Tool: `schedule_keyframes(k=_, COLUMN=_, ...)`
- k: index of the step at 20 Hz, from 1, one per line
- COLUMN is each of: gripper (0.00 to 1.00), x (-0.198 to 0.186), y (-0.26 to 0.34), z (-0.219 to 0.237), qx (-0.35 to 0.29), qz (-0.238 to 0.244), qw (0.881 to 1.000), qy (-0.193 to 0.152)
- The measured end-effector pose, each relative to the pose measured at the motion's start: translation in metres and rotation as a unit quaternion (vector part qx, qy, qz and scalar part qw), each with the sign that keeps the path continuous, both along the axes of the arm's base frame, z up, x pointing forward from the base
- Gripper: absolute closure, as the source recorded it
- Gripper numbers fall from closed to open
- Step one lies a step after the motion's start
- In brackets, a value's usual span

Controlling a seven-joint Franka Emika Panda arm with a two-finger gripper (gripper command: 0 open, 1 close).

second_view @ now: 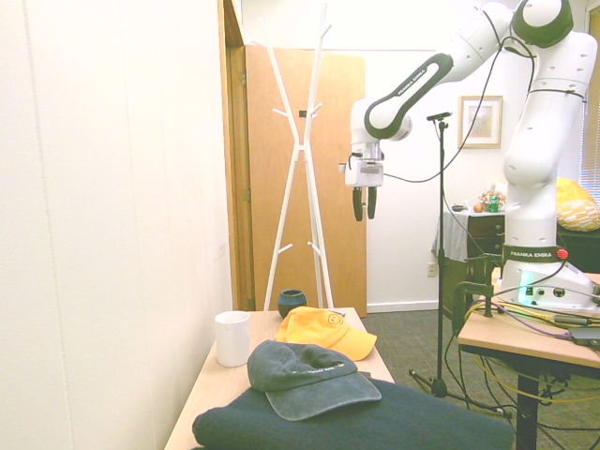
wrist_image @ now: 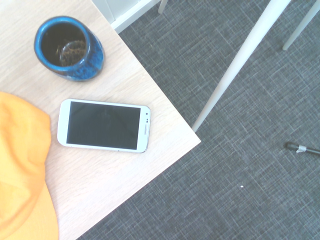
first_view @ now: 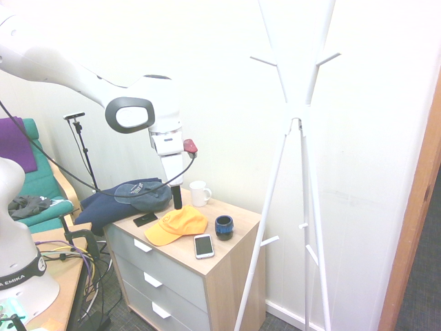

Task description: Hang the cap

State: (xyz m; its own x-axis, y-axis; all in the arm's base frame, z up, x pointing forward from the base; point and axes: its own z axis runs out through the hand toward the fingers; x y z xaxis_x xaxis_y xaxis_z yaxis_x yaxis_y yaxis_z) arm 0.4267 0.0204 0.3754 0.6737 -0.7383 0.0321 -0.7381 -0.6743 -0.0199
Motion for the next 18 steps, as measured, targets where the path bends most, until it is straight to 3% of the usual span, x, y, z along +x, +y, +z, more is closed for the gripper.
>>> schedule_keyframes(k=5, gripper=0.0, x=-0.001, y=0.018, z=0.0, qx=-0.009, qz=0.016, qw=1.0, qy=0.0)
schedule_keyframes(k=12, gripper=0.0, x=-0.012, y=0.132, z=-0.021, qx=-0.035, qz=0.094, qw=0.995, qy=-0.008)
schedule_keyframes(k=18, gripper=0.0, x=0.014, y=0.213, z=-0.064, qx=-0.062, qz=0.145, qw=0.987, qy=-0.024)
